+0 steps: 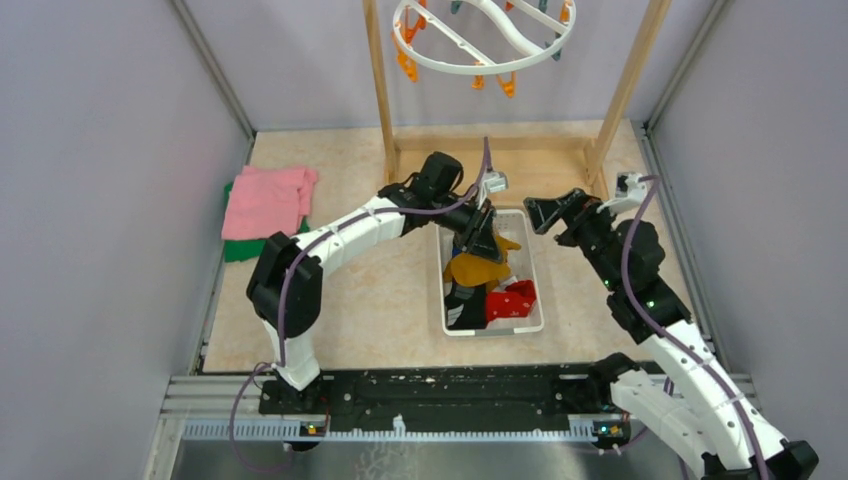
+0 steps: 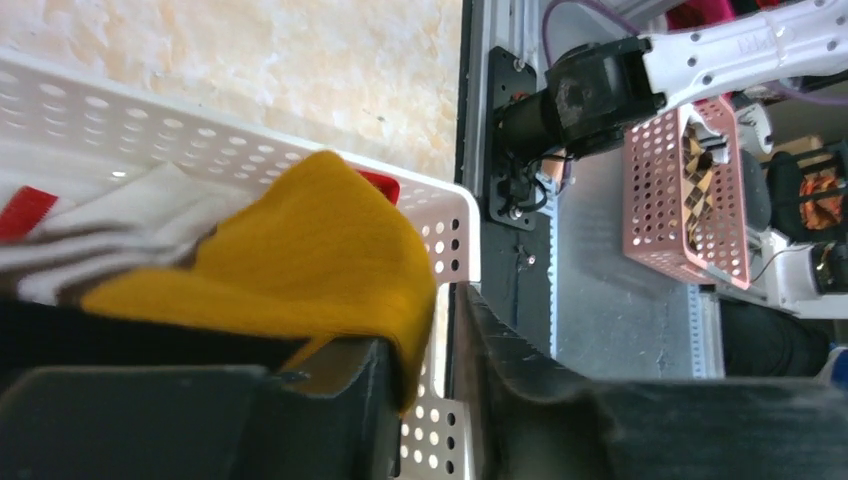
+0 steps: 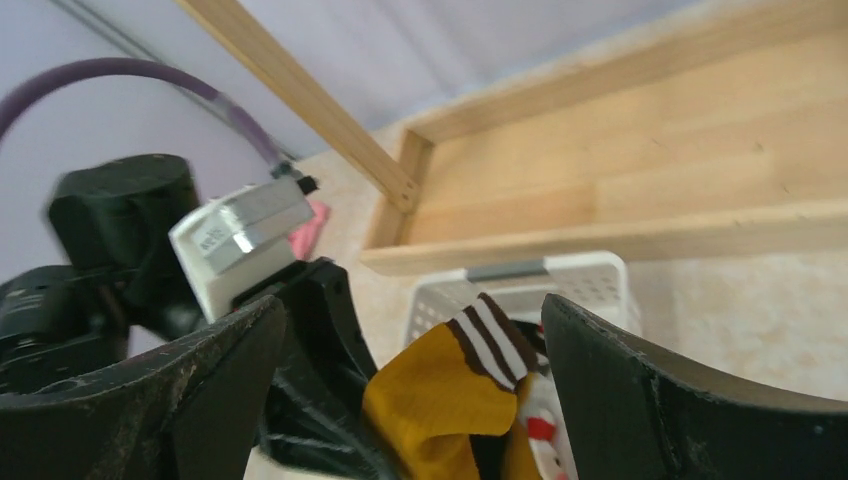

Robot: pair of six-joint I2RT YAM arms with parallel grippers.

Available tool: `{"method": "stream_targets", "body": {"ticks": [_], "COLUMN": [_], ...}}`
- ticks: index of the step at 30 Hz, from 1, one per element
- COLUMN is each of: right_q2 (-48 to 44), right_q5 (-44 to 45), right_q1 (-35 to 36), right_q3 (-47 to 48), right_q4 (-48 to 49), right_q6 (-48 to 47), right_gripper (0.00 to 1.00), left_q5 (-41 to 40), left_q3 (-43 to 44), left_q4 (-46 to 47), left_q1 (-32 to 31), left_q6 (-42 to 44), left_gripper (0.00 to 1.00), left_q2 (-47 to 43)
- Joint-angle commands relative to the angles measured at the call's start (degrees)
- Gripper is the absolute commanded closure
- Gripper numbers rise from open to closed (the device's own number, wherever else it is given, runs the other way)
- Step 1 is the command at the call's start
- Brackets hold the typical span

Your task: Remove the socks clipped to the hanger

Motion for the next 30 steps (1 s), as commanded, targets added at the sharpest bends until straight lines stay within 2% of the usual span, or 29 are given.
{"method": "stream_targets", "body": {"ticks": [1,3,4,9,11,14,16,18,20,24,30], "right_q2": [2.36,3.84,4.63,9.83,12.14,15.68,17.45,18.94,20.03,23.3,33.66], "right_q5": [4.59,4.13,3.53,-1.2,-3.26,-3.5,-2.49,-1.03,-1.06,-0.33,-7.9], "right_q1": [-0.37,-0.35,-0.37,-0.3,0.03,2.46,5.25,7.21,7.46,7.08,4.71], "right_q3": [2.1,2.29,2.45,3.4,3.86,4.2,3.79,2.68,0.73,-2.99,-4.52], "right_q4": [-7.92,-7.77,-7.76,-7.39,-7.45,-9.01,-9.65,-10.22,-9.79,-7.84,-2.2], "right_q6": [-3.48,-3.55,-3.41,-3.83,-3.9,-3.72,-3.96,-3.01,-0.81,3.18,4.23], "right_gripper": [0.01,0.01,0.01,0.02,0.09,0.29,0.47,0.65,0.75,0.82,0.85], "left_q5": [-1.89,-4.05,-4.69,-5.44,-3.81,0.25,1.36,0.22,-3.19,-10.92,-16.94], "left_q3": [-3.2,-5.96,-6.64,0.09,2.81,4.33,3.13,-0.57,-5.09,-10.38,-13.68], "left_q4": [2.0,2.02,1.72,-8.22,-11.95,-15.41,-17.24,-17.31,-16.4,-17.88,-16.98], "left_q1": [-0.78,-0.78,-0.78,3.09,7.46,16.47,22.13,26.62,28.44,30.11,31.83], "left_q6": [-1.49,-1.51,-0.8,5.19,5.43,6.09,8.3,10.61,12.39,14.67,17.94], "left_gripper": [0.46,0.05,0.02,0.01,0.01,0.01,0.01,0.01,0.01,0.01,0.01], "left_q2": [-0.65,-2.2,-2.99,-5.61,-6.66,-8.66,-10.67,-14.66,-18.58,-24.52,-30.89]}}
